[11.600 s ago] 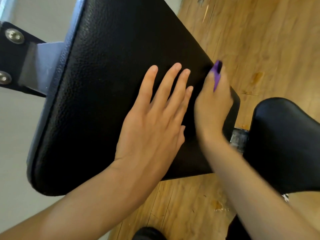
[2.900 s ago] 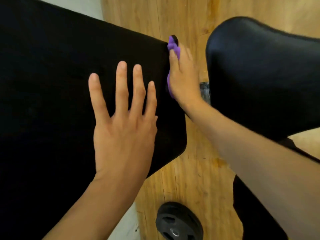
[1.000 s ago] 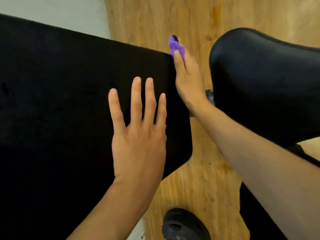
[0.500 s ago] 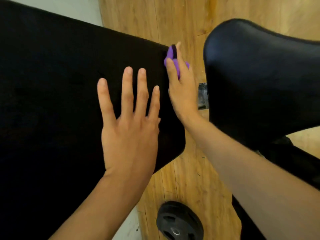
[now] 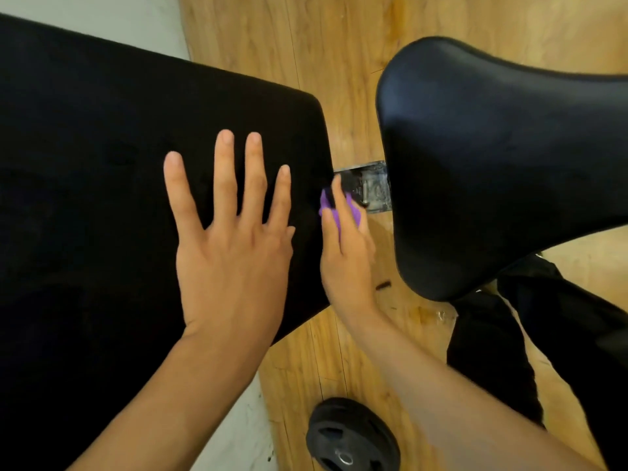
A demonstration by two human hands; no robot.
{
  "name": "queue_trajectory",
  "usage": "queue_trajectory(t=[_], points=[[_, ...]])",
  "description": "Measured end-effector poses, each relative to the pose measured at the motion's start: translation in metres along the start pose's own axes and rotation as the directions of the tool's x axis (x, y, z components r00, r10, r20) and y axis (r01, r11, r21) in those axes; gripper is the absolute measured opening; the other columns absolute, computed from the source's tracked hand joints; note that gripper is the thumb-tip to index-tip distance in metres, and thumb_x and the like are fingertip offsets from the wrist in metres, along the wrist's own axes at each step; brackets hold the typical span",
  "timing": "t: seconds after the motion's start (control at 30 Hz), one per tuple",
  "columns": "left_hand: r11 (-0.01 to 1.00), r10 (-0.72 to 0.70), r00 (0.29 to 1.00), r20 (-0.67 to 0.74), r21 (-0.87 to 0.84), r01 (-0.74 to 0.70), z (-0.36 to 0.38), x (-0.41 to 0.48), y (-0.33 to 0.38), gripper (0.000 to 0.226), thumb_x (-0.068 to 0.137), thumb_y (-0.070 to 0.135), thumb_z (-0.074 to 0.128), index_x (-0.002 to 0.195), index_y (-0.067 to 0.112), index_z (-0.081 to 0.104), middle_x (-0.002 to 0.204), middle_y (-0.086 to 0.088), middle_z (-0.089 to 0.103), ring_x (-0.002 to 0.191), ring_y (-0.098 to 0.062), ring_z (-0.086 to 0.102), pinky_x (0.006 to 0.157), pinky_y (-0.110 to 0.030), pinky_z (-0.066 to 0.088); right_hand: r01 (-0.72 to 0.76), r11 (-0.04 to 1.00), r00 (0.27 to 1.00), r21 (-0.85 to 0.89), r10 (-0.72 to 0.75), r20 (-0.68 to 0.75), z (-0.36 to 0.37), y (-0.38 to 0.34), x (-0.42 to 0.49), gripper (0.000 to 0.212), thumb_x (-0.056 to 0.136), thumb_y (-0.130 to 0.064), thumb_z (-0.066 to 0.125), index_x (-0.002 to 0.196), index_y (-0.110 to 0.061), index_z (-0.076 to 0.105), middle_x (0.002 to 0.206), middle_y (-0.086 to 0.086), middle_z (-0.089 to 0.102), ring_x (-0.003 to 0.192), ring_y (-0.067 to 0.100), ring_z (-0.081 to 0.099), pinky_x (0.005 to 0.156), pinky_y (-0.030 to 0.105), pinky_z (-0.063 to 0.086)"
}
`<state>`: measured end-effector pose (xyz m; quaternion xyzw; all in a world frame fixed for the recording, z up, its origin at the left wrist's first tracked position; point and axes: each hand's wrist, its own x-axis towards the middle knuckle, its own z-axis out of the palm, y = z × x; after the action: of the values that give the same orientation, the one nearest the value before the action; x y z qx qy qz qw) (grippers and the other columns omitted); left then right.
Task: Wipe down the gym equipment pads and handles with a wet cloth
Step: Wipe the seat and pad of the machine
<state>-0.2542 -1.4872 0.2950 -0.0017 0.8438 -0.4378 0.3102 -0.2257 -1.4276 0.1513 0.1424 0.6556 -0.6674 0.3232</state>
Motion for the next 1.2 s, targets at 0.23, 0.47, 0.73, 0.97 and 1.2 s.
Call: queue_trajectory(t=[0.23, 0.47, 0.73, 0.97, 1.2], points=[[1.000, -0.003, 1.000, -0.007, 0.028, 0.003, -0.002, -0.001, 0.000, 0.072, 0.107, 0.051, 0.013, 0.163, 0.016, -0.017, 0.168, -0.026, -0.022, 0.156, -0.047, -0.018, 0.119, -0.073, -0.003, -0.121, 0.992, 0.992, 0.035, 0.120, 0.044, -0.010, 0.005, -0.020, 0.049, 0.111, -0.028, 0.034, 0.159, -0.032, 0.027, 0.126, -0.013, 0.044, 0.092, -0.044, 0.029, 0.075, -0.009, 0.029], [0.999, -0.019, 1.000, -0.004, 0.046, 0.019, 0.002, 0.000, 0.004, 0.073, 0.105, 0.052, 0.012, 0.163, 0.018, -0.016, 0.168, -0.025, -0.020, 0.156, -0.047, -0.017, 0.121, -0.072, 0.000, 0.012, 1.000, 1.000, 0.004, -0.012, 0.008, -0.001, 0.012, -0.060, 0.058, 0.103, -0.047, 0.029, 0.160, -0.043, 0.018, 0.154, -0.010, 0.031, 0.091, -0.002, 0.057, 0.071, 0.015, 0.050], [0.999, -0.013, 1.000, -0.008, 0.036, 0.014, 0.002, 0.000, 0.004, 0.072, 0.105, 0.052, 0.009, 0.163, 0.018, -0.015, 0.168, -0.026, -0.020, 0.156, -0.047, -0.017, 0.121, -0.073, -0.001, 0.117, 0.990, 0.992, -0.073, -0.114, 0.043, 0.004, -0.042, 0.069, 0.053, 0.112, -0.037, 0.026, 0.163, -0.032, 0.014, 0.162, 0.000, 0.033, 0.137, 0.007, 0.038, 0.108, 0.027, 0.033], [1.000, -0.001, 1.000, -0.005, 0.008, 0.001, 0.004, 0.000, 0.003, 0.073, 0.107, 0.050, 0.012, 0.163, 0.011, -0.016, 0.167, -0.028, -0.021, 0.155, -0.049, -0.018, 0.120, -0.073, -0.001, 0.196, 0.981, 0.975, 0.001, -0.195, 0.109, -0.007, 0.013, -0.049, 0.060, 0.107, -0.011, 0.044, 0.160, -0.024, 0.020, 0.169, -0.008, 0.013, 0.150, -0.011, 0.014, 0.111, 0.002, 0.022], [1.000, 0.000, 1.000, 0.001, 0.004, 0.000, 0.002, 0.001, 0.005, 0.074, 0.107, 0.044, 0.009, 0.159, 0.001, -0.022, 0.165, -0.029, -0.025, 0.155, -0.049, -0.020, 0.120, -0.073, -0.003, 0.302, 0.945, 0.948, -0.123, -0.285, 0.142, 0.007, -0.063, 0.095, 0.055, 0.112, -0.023, 0.035, 0.163, -0.016, 0.015, 0.170, 0.008, 0.012, 0.151, 0.011, 0.020, 0.094, -0.010, 0.015]])
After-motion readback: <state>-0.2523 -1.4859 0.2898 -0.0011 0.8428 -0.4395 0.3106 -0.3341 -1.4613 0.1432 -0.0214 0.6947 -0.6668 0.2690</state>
